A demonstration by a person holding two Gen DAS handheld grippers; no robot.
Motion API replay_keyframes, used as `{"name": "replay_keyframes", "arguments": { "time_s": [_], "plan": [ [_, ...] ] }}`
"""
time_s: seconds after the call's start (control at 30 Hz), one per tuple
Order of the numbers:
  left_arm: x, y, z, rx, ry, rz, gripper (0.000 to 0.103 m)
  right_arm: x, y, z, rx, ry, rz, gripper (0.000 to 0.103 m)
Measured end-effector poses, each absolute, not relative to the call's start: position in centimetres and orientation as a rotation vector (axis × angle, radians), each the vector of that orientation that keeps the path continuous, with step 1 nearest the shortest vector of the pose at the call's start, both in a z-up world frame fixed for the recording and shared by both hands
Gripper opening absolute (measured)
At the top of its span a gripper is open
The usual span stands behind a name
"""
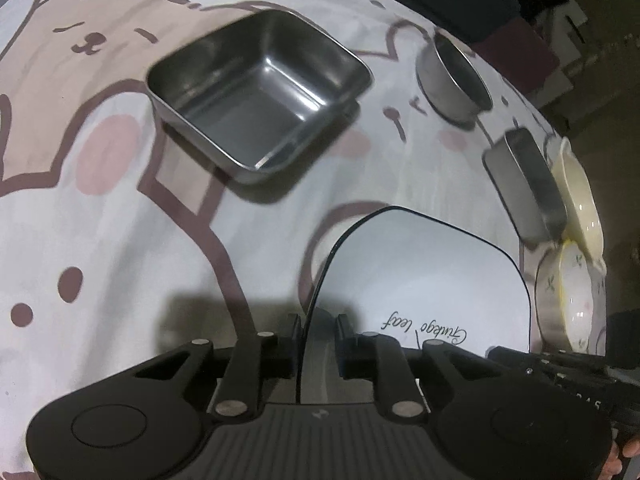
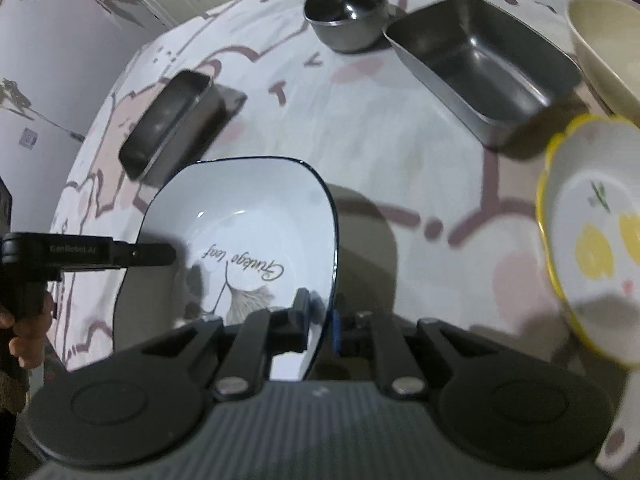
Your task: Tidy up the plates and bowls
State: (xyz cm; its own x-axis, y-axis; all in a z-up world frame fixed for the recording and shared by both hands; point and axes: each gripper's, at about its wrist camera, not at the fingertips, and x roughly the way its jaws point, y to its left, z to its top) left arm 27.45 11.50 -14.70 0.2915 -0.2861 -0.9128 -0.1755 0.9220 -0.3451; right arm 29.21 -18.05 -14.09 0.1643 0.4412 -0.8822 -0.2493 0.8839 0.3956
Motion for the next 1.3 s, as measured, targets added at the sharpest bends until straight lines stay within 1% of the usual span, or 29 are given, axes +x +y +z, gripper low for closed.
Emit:
{"name": "replay_keyframes", "arguments": {
  "time_s": [0.23,0.47,0.8,1.13,1.3],
  "plan": [
    [27.7,10.5,-14.5,-0.406,1.266,-0.081,0.019,28.8,-18.3,-14.6,0.152,1.315,0.438,0.017],
    [27.9,10.4,-14.9,-0.386,1.273,-0.063,0.018,29.4,-18.5,-15.0,0.157,1.312,0.417,0.018],
    [27.9,10.5,-14.7,-0.371,1.268,-0.06,0.017,29.5,-17.7,-15.8,0.117,1.33,0.427,0.021],
    [27.6,10.3,-14.4,-0.336,1.274,-0.076,0.018,29.6,-18.0,-15.9,0.129,1.334,0.431,0.021],
    [27.2,10.1,-14.3,-0.311,1.277,-0.082,0.02,29.3,-17.9,-15.8,0.114,1.331,0.424,0.022]
  ]
}}
